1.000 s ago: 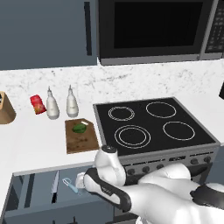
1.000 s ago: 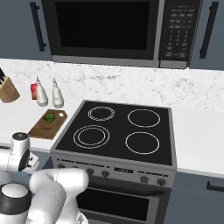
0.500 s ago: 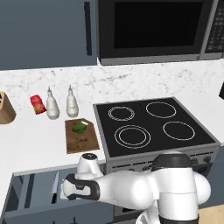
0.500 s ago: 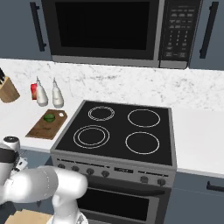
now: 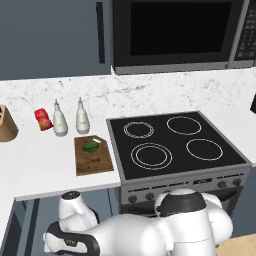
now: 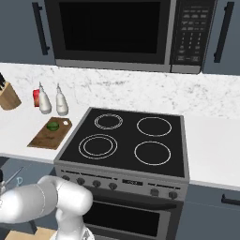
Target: Place the appropriate cutting tool for cutting the avocado skin on the cutting board.
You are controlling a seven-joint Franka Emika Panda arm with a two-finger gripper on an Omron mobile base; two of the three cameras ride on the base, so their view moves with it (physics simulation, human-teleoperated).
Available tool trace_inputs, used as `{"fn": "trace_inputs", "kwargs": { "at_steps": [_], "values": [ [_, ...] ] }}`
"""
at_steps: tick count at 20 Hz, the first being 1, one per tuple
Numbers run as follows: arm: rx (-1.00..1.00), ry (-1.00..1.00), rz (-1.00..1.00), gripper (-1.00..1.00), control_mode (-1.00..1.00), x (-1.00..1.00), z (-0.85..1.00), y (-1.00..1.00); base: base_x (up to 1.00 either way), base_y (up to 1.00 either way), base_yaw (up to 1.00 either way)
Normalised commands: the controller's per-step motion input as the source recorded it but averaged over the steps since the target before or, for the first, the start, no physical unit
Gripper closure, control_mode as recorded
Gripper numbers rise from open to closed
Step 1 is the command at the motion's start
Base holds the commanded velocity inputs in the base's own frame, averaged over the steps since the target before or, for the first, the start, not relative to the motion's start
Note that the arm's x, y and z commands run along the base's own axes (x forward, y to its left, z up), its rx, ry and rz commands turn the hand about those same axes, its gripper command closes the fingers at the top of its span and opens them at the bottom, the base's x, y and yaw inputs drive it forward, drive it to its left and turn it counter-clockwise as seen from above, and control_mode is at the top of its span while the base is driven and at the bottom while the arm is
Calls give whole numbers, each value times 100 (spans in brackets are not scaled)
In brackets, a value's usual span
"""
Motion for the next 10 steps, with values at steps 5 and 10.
{"fn": "trace_inputs", "kwargs": {
  "at_steps": [5, 10],
  "values": [
    [0, 0, 0, -100, -100, -100, -1, 27, 0, 0, 0],
    [-2, 0, 0, -100, -100, -58, 0, 16, 0, 0, 0]
  ]
}}
